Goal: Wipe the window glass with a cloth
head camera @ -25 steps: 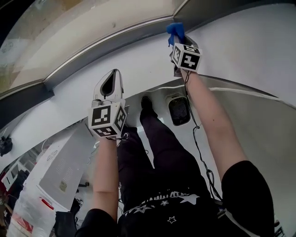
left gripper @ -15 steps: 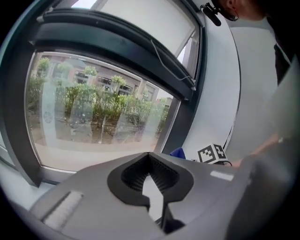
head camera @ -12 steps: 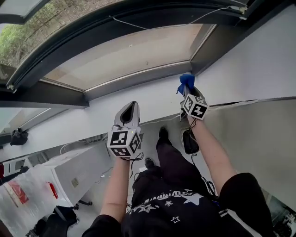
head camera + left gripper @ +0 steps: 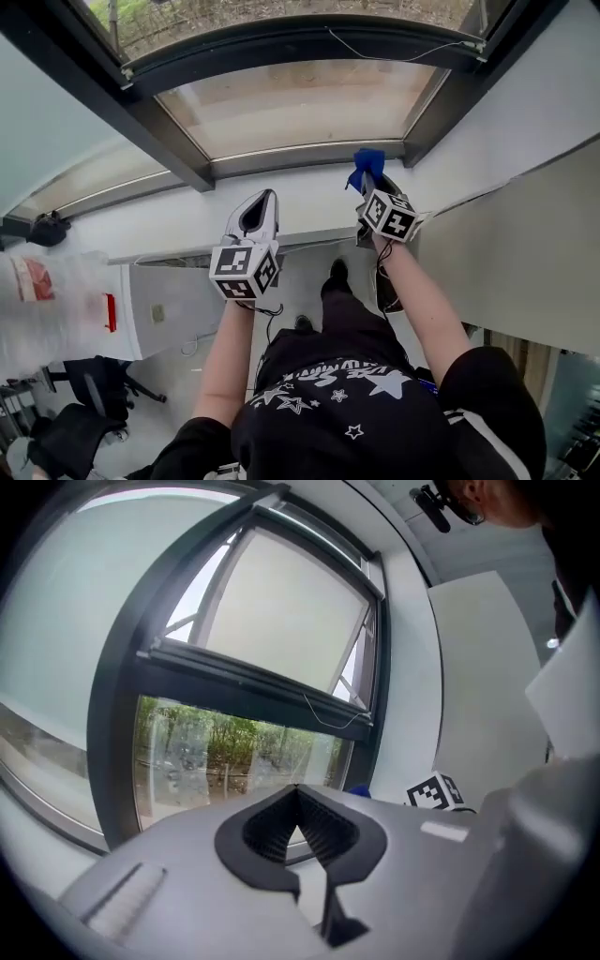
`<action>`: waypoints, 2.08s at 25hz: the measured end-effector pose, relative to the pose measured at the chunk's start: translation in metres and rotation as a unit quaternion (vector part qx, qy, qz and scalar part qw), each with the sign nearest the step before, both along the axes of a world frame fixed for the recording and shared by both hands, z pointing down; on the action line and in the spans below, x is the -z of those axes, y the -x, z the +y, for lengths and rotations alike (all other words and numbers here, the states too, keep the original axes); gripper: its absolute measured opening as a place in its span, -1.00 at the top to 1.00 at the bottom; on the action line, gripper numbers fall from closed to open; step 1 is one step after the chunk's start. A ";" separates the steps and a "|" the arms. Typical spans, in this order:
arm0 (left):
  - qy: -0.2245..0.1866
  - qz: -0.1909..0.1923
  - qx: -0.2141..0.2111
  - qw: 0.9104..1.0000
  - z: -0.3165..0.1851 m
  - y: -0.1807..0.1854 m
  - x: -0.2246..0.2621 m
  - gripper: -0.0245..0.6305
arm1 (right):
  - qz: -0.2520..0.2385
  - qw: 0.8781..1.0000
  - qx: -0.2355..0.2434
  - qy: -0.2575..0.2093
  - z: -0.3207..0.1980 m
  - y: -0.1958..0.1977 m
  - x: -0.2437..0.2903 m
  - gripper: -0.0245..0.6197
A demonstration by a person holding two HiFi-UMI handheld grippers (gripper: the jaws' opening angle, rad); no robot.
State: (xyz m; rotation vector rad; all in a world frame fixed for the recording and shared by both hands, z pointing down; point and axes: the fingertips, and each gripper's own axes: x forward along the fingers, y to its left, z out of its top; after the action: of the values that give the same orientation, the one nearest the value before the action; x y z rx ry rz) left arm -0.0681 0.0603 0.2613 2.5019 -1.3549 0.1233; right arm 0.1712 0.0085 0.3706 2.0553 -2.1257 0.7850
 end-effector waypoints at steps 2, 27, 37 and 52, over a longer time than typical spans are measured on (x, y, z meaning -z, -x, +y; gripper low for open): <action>-0.012 0.003 0.012 1.000 0.016 0.017 0.014 0.90 | 0.005 0.999 0.030 -0.021 0.010 0.029 0.024 0.69; -0.058 0.019 0.040 0.997 0.162 0.026 0.061 0.90 | -0.018 0.981 0.170 -0.091 0.174 0.071 0.124 0.69; -0.060 0.020 0.095 0.994 0.231 -0.048 0.065 0.90 | -0.003 0.967 0.236 -0.092 0.230 -0.006 0.129 0.69; -0.064 0.016 0.117 0.991 0.335 -0.171 0.062 0.90 | -0.004 0.911 0.392 -0.124 0.341 -0.065 0.146 0.70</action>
State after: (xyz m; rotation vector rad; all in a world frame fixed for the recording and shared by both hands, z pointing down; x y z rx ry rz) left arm 0.1029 0.3949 0.1998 2.4099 -1.6770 -0.0550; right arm 0.2367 0.3496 0.2243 1.0452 -2.8240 0.4082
